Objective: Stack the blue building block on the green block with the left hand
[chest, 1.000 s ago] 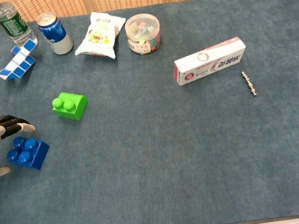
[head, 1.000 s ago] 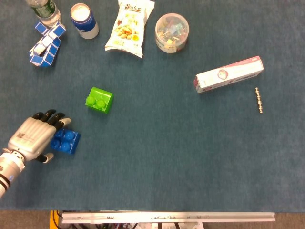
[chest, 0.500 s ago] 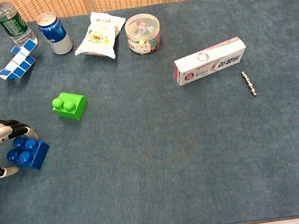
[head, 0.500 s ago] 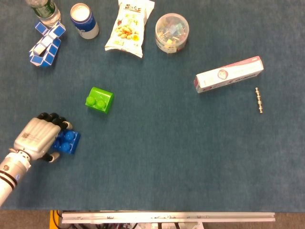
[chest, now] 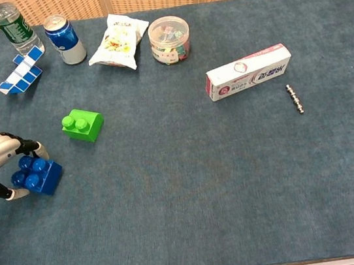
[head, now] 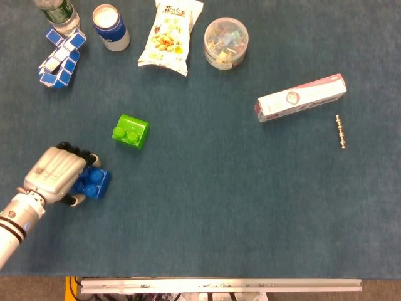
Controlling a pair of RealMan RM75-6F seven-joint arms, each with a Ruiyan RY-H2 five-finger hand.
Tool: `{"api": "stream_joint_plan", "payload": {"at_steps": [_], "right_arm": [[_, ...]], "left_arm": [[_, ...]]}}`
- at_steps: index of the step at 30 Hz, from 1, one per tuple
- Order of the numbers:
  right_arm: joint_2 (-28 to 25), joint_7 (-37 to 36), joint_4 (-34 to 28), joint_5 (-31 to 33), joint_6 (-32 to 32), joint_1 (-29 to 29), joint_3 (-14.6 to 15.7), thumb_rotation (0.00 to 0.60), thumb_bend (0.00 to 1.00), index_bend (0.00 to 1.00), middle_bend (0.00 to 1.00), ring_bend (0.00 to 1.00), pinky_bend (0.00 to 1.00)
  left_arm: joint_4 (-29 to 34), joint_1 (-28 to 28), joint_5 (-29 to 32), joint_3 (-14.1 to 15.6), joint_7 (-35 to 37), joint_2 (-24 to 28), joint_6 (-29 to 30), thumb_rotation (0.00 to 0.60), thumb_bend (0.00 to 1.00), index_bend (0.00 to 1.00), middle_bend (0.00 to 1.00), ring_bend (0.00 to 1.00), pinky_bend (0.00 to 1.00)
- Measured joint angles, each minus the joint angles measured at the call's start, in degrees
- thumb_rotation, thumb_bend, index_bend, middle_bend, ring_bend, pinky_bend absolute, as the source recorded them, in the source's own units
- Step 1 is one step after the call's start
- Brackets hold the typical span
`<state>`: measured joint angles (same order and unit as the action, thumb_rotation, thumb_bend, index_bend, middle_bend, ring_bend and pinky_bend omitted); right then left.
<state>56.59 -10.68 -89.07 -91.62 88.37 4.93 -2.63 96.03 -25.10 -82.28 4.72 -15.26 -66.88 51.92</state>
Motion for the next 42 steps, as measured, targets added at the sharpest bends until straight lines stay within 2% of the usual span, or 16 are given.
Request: {"api": "stream_joint_plan", "payload": {"at_steps": [15,20,30,42], "right_arm": [[0.42,-0.18,0.68,0.41,-0.60,0.00,0.06,0.600,0.32,0.34,0.39,0.30,0.39],[0.51,-0.50,1.02,0.55,-0.64,-0.13,0.12,0.600,0.32,0.34,0.39,0.30,0.39],[0.52,-1.26,1.83,1.14,-0.47,-0.77,0.29,0.600,0.32,0.34,0.39,0.30,0.39],[0.30,-1.47,1.96,1.83,-0.01,-1.56,0.23,0.600,0.32,0.34,0.39,0.30,0.39]], "left_arm": [[5.62,-6.85,1.15,-5.95,4.87,5.78,-2.63,0.600,0.25,0.41,0.39,0.29,0.22],[6.54,-9.28,3.10,-7.13,5.44,6.33,-5.42,0.600,0.25,0.41,0.39,0.29,0.22],[5.98,-15.13,9.62,-8.78,0.45,4.00,-10.89,0.600,0.25,0.41,0.39,0.29,0.22],[2.31,-21.07,18.82,-9.01,-4.15,1.64,-14.92,0.600,0.25,0.41,0.39,0.29,0.22]]}}
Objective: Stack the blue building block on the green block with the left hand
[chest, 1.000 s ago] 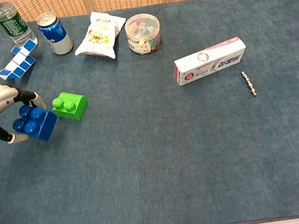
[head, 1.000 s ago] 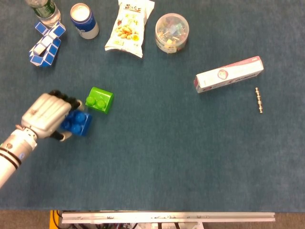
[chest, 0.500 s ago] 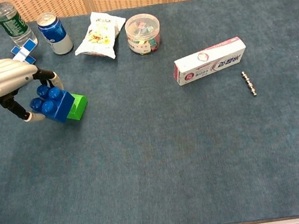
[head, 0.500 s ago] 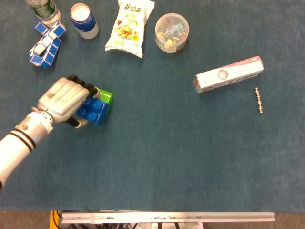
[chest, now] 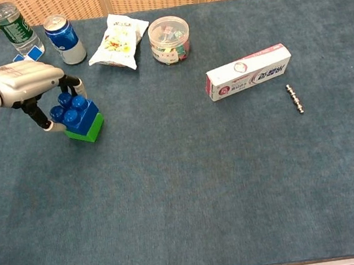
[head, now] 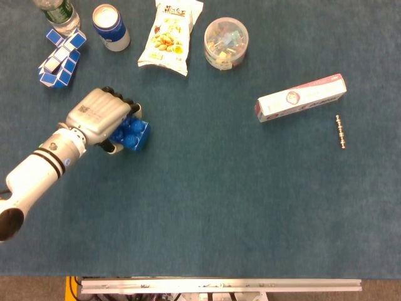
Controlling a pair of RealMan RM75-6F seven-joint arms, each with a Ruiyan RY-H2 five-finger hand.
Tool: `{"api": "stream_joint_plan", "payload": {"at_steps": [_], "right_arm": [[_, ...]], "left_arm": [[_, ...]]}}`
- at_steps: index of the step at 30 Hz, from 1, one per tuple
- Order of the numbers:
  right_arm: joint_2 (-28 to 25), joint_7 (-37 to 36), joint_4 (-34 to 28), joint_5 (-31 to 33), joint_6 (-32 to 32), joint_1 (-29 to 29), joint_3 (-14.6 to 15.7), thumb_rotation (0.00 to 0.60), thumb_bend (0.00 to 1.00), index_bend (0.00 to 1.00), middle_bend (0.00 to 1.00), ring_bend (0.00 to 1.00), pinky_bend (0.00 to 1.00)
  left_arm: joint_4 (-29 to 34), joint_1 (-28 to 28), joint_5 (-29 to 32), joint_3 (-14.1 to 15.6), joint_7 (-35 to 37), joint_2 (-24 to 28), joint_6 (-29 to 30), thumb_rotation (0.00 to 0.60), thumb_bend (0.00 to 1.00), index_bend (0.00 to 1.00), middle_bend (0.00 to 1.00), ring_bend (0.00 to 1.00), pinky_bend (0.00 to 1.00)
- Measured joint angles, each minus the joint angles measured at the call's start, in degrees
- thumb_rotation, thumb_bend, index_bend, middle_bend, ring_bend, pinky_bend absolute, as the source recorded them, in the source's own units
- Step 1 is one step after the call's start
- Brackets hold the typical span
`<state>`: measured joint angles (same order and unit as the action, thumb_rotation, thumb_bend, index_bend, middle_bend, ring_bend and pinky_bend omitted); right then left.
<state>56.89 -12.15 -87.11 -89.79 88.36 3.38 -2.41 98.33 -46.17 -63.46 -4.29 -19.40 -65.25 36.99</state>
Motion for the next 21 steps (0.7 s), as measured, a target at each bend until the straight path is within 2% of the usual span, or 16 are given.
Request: {"api": "stream_joint_plan", "payload": {"at_steps": [21], "right_arm": [[-0.05,0.26,-0.15,0.28,0.02,-0.28,-0.29,0.600,0.32,0.34,0.39,0.30,0.39]], "left_arm": [[-2.69,-4.17,4.93,1.81,1.86,-0.05,-2.29,0.600,0.25,0.41,0.39,0.29,0.22]]}}
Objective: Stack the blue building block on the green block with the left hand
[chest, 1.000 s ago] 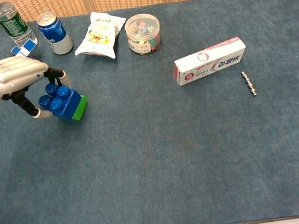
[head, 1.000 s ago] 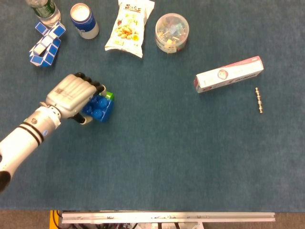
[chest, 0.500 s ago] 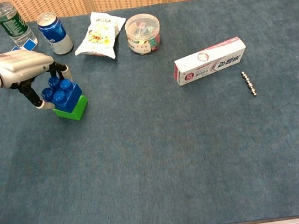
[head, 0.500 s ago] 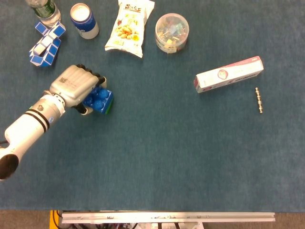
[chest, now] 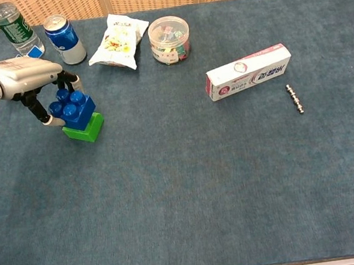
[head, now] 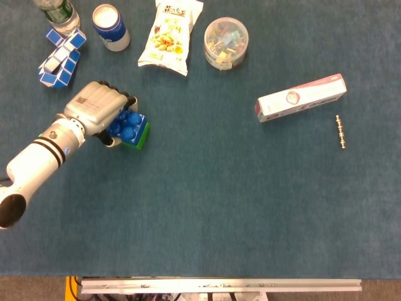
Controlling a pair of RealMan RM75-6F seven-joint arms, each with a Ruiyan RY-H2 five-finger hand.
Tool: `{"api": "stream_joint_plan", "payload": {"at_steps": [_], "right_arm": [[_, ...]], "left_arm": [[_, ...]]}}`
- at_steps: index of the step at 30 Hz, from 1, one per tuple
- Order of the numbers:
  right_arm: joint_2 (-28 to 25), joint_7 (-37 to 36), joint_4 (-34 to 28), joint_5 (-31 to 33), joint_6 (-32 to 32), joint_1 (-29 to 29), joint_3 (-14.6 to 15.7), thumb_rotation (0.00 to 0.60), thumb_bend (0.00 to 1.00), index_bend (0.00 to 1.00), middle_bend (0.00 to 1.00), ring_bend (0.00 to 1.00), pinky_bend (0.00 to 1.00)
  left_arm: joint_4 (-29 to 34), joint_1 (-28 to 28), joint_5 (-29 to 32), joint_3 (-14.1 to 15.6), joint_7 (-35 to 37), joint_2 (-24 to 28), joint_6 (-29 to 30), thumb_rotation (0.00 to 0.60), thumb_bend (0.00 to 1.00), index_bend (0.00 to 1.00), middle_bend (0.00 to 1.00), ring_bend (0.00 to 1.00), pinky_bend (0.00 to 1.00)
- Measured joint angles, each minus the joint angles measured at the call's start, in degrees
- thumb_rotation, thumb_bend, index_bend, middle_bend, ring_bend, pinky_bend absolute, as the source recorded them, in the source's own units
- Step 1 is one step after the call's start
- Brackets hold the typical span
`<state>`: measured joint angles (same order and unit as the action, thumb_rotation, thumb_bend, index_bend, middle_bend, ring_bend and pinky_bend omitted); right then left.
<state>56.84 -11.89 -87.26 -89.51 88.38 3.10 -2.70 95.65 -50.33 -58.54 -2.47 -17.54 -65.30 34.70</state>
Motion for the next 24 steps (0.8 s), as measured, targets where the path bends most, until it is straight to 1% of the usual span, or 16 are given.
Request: {"api": "stream_joint_plan", "payload": {"at_steps": [24], "right_arm": [[0.04,-0.79,0.70,0.41,0.02,-0.44,-0.15,0.600,0.32,0.34,0.39,0.30,0.39]], "left_arm": [[-1.05,-2.30,2.45,2.51,-0.53,-1.60,0.65,0.600,0.25,0.41,0.38,0.29,0.22]]}}
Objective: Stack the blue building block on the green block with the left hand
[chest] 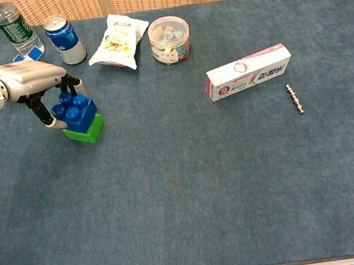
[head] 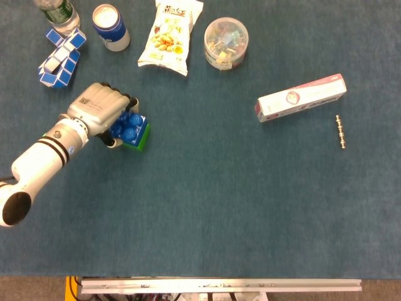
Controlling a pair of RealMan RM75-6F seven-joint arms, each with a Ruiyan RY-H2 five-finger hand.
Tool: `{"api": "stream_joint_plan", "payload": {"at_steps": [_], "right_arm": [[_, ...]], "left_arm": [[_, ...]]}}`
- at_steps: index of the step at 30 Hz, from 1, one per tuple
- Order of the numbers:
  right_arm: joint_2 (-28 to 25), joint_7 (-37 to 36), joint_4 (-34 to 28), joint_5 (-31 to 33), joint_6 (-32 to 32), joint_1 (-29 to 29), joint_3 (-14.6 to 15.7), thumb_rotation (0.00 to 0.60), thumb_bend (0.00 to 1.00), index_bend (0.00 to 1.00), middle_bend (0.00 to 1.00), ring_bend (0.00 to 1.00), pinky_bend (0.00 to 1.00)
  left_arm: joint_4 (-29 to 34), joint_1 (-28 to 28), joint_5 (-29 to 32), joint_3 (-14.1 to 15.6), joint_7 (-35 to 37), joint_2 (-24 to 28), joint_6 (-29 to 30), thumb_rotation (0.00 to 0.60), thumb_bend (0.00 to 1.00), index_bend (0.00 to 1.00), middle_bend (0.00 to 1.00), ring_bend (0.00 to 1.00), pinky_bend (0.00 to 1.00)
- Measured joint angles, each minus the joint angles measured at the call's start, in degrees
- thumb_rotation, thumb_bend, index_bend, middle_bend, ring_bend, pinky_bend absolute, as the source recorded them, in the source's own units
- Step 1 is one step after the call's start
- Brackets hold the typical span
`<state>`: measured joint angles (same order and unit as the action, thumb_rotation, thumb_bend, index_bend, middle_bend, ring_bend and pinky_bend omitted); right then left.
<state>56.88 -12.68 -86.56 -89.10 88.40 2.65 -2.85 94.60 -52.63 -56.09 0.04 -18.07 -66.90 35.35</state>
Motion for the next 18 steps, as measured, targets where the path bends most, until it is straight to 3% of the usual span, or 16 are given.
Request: {"api": "stream_joint_plan", "payload": {"at_steps": [18], "right_arm": [[-0.06,-0.09,0.07,0.12,-0.10,-0.15,-0.08,0.600,0.32,0.34,0.39,0.30,0.39]], "left_arm": [[-1.87,0.23,0.06,1.13,0.24,-2.01,1.73,0.600,0.25,0.41,0.38,0.29,0.22]]}}
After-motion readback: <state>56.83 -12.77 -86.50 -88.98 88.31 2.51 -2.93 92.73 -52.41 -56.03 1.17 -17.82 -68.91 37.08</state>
